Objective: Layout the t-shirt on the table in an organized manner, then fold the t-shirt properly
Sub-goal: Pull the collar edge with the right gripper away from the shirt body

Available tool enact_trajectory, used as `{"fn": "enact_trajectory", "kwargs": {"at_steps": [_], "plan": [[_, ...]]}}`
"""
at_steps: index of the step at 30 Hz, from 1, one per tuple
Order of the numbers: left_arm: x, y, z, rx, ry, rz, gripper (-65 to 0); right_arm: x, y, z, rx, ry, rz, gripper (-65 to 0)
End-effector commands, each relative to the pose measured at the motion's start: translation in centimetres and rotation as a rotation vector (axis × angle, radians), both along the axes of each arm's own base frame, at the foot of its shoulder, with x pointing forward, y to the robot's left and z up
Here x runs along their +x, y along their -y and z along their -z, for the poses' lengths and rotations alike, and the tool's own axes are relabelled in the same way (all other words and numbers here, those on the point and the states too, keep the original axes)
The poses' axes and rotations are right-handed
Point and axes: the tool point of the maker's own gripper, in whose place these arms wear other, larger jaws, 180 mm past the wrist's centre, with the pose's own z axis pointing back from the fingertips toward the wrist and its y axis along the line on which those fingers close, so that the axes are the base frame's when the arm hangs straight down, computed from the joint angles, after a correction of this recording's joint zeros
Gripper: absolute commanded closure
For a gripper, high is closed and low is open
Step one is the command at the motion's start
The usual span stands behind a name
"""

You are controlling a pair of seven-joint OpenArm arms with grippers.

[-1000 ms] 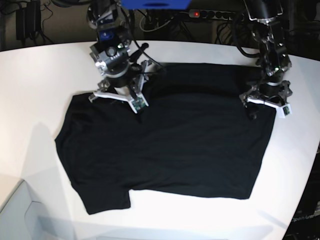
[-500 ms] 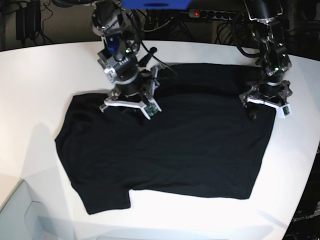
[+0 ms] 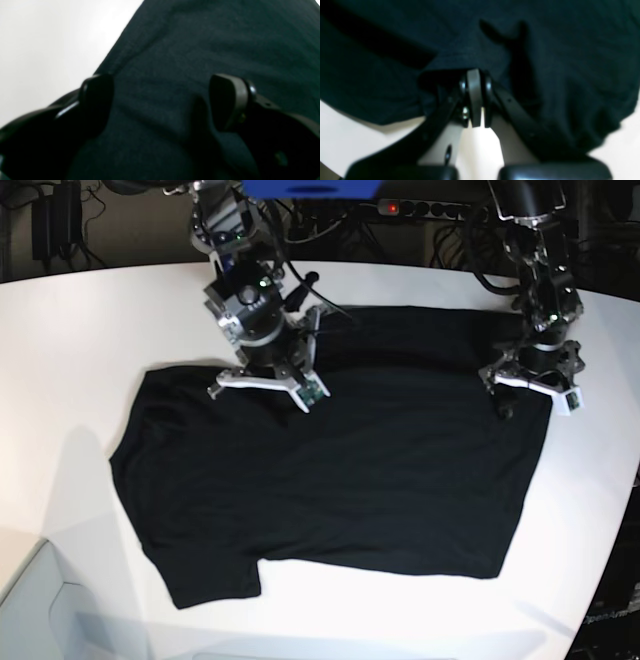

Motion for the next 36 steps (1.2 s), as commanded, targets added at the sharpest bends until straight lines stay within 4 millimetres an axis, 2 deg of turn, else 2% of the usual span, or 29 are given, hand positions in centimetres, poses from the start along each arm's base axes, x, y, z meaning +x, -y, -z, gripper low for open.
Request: {"fn": "enact_trajectory", "kwargs": {"at_steps": [1, 2, 4, 7, 13, 17, 22, 27, 31, 36], "plan": [[-1.2, 0.1, 1.5, -0.028, -0.076, -0.008, -58.4, 0.7, -0.2, -2.1, 0.030, 0.067, 0.006, 0.0], [-1.3, 0.1, 1.6, -0.029, -0.079, -0.009, -58.4, 0.5, 0.0, -2.9, 0.040, 0.087, 0.013, 0.0], [-1.1, 0.1, 1.5, -0.029, -0.075, -0.009, -58.4, 0.2, 1.8, -4.4, 0.047, 0.120, 0.068, 0.0], [-1.0, 0.1, 1.4, -0.029, -0.071, -0.009, -58.4, -0.6, 4.5, -4.9, 0.037, 0.128, 0.147, 0.0], [-0.7, 0.3, 1.3, -0.029, -0.069, -0.003, -58.5, -3.7, 10.1, -2.2, -0.035, 0.036, 0.286, 0.0], [0.0, 0.3, 0.9, -0.029, -0.057, -0.001, -58.5, -5.7, 12.6, -1.1, -0.110, -0.003, 0.284, 0.0], [0.4, -0.2, 0.4, -0.015, -0.046, 0.000, -58.5, -8.2, 14.2, 0.1, -0.181, -0.060, 0.247, 0.0], [0.8, -1.0, -0.1, 0.004, -0.040, 0.003, -58.5, -9.9, 13.8, 0.5, -0.158, -0.046, 0.196, 0.0], [0.9, -2.2, -0.6, 0.033, -0.037, 0.001, -58.5, -10.9, 11.9, 0.3, -0.084, 0.016, 0.117, 0.0], [1.9, -4.1, -2.3, 0.078, -0.011, -0.002, -58.5, -11.6, 5.2, -0.7, 0.075, 0.070, -0.036, 0.0]]}}
